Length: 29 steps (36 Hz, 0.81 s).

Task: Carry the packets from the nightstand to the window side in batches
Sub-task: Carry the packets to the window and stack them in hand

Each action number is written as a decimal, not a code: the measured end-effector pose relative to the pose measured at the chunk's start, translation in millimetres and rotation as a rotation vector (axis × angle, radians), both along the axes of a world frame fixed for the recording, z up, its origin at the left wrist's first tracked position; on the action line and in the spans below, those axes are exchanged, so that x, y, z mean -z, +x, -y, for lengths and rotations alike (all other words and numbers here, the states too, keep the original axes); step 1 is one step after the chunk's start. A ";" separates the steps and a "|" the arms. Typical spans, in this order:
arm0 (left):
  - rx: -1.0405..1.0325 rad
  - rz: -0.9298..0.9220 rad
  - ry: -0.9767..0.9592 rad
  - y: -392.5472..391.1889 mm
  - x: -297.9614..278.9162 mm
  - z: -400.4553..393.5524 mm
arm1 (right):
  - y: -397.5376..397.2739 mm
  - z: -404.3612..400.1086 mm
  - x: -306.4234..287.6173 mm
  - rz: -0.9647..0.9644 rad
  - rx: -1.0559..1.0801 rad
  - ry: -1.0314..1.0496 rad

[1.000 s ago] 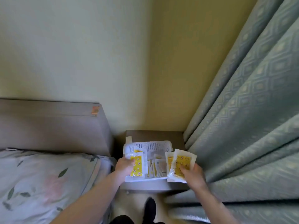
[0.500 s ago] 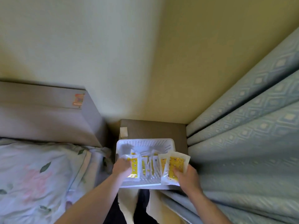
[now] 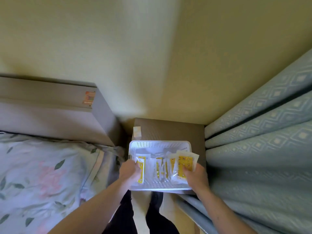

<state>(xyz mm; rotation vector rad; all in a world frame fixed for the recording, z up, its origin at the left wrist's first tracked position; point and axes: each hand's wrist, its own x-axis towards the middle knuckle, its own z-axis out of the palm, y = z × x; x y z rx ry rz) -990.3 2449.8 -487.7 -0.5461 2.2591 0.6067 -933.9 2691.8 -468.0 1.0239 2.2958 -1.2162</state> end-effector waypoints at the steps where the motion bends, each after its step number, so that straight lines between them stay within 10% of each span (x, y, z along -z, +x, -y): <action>1: -0.022 -0.025 0.016 -0.3 1.0 4.4 | -2.7 3.7 1.3 0.006 -0.026 0.018; 29: -0.133 -0.090 0.218 -2.5 -15.3 6.1 | -34.0 21.8 54.0 0.189 -0.377 0.227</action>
